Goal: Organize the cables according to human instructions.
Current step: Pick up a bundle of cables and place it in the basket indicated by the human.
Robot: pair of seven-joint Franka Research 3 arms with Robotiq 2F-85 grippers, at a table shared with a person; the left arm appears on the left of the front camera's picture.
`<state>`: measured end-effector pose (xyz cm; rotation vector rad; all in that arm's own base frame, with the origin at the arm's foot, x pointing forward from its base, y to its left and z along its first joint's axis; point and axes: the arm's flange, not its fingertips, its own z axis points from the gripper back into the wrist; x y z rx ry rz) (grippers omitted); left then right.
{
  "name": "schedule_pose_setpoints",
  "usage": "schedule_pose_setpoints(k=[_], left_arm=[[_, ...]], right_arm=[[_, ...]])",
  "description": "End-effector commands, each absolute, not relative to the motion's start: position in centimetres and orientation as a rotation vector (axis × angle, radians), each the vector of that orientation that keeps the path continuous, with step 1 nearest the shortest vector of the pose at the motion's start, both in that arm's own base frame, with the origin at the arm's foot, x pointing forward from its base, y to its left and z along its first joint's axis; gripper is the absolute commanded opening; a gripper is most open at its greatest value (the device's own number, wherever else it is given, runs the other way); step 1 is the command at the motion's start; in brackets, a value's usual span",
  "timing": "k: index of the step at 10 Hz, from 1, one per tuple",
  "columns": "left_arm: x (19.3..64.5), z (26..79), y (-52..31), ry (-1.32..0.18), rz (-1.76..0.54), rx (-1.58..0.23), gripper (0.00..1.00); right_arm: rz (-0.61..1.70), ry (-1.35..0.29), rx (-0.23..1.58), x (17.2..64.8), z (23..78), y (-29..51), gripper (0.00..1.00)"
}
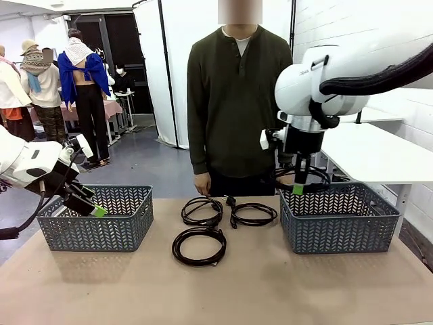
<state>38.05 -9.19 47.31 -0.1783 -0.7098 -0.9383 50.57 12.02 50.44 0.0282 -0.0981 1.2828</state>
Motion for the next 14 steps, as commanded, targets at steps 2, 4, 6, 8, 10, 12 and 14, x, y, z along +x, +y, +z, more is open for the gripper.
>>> schedule_pose_setpoints(k=[2,4,6,8,10,12,14], left_arm=[[38.2,47.2,-9.0,-0.713,-0.929,-0.191,1.0],[38.2,47.2,-9.0,-0.713,-0.929,-0.191,1.0],[38.2,47.2,-9.0,-0.713,-0.929,-0.191,1.0],[38.2,47.2,-9.0,-0.713,-0.929,-0.191,1.0],[38.2,47.2,-9.0,-0.713,-0.929,-0.191,1.0],[38.2,47.2,-9.0,-0.713,-0.929,-0.191,1.0],[38.2,47.2,-9.0,-0.713,-0.929,-0.191,1.0]], right_arm=[[1.376,-0.139,-0.035,50.3,49.2,8.1,0.0],[1.438,-0.138,-0.017,50.6,48.3,5.8,0.0],[1.496,-0.135,-0.032,50.9,47.6,3.9,0.0],[1.553,-0.138,-0.034,51.8,46.9,2.2,0.0],[1.567,-0.129,-0.045,52.6,46.2,1.2,0.0],[1.561,-0.123,-0.032,53.9,45.7,0.8,0.0],[1.566,-0.108,-0.013,54.7,45.4,0.6,0.0]])
